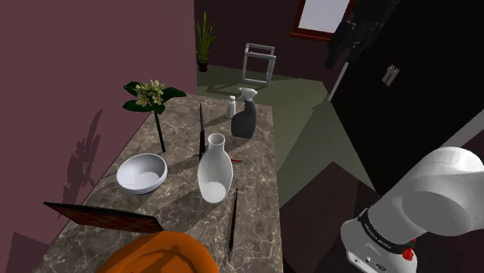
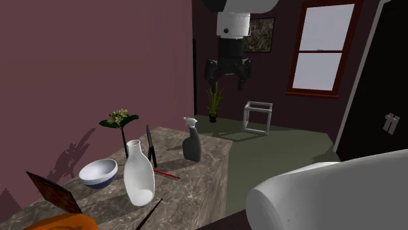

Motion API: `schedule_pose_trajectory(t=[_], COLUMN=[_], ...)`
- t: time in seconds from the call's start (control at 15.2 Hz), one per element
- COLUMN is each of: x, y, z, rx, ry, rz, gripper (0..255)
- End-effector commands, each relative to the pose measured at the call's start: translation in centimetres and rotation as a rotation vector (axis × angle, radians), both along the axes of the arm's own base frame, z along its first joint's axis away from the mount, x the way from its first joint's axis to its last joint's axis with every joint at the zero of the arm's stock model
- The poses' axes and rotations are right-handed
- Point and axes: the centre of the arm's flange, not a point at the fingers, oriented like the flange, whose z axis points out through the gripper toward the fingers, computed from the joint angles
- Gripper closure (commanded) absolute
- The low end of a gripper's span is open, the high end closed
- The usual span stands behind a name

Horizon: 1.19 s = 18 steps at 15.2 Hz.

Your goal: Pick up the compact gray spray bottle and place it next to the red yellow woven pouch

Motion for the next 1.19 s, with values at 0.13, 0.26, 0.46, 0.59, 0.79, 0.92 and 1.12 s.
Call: schedule_pose_trajectory(t=[0.13,0.26,0.46,0.59,0.79,0.92,1.12], x=[2.2,4.5,8.0,10.3,13.7,16.0,19.3], y=[-0.7,-1.2,-1.8,-2.0,-2.0,-1.8,-1.3], z=[-1.4,-2.9,-5.1,-6.6,-8.9,-10.5,-12.9], rx=[0.005,0.01,0.018,0.023,0.03,0.036,0.043], ry=[0.008,0.016,0.028,0.036,0.048,0.057,0.069], rz=[0.06,0.119,0.209,0.269,0.358,0.418,0.507], gripper=[0,0,0,0,0,0,0])
